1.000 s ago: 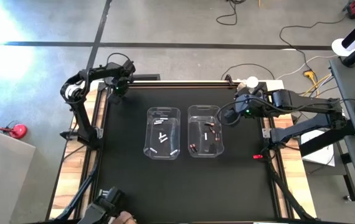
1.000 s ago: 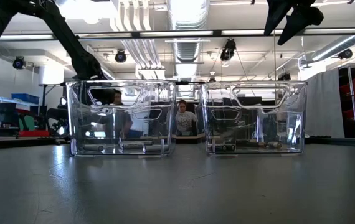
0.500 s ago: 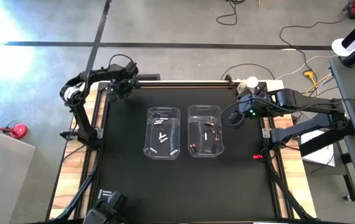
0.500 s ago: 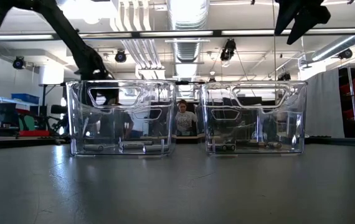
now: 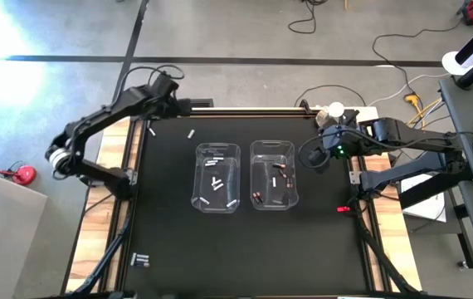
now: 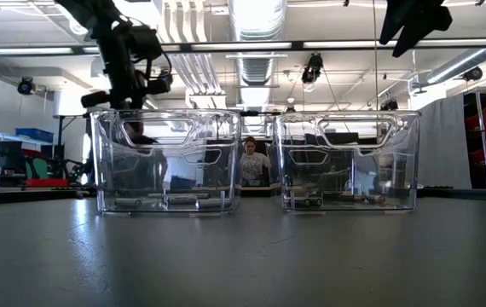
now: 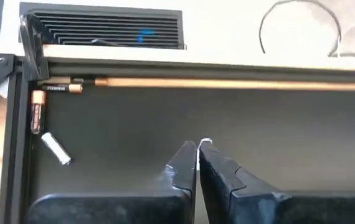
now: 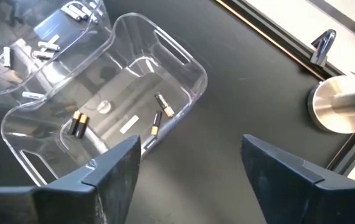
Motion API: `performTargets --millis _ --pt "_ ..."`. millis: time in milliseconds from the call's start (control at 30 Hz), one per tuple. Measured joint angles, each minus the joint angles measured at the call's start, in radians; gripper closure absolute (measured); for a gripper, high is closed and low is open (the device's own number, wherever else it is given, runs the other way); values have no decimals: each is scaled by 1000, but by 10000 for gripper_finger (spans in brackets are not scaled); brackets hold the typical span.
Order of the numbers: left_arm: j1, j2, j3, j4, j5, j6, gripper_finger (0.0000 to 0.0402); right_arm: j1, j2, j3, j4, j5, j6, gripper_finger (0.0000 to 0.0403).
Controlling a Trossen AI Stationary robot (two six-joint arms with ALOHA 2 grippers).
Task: Sort batteries
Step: Put the white battery into the left transparent bin
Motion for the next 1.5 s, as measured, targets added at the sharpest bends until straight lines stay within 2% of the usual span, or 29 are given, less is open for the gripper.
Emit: performTargets --millis 133,267,400,567,733,800,1000,1167,1333,1500 --pt "-78 6 -8 4 1 101 399 0 1 0 16 0 -23 137" --pt "-169 66 -11 30 5 150 390 0 1 0 16 -19 -8 128" --pt "-236 113 -5 132 7 165 374 0 1 -2 28 -28 -5 119" --pt "-283 150 -4 284 135 247 364 0 2 -3 56 -50 -10 112" --pt "-298 179 -4 333 141 253 363 -42 52 -3 119 -56 -57 113" --pt "-298 179 -4 348 141 262 363 -102 99 2 141 -98 -87 119" --pt "-298 155 8 378 141 312 363 -329 303 14 239 -337 -100 142" --pt "-298 121 56 340 136 358 363 -466 462 53 330 -445 -99 155" --pt "-298 82 131 282 132 400 363 -560 595 127 390 -537 -56 155" --pt "-300 12 166 255 90 448 363 -584 734 203 373 -657 16 156"
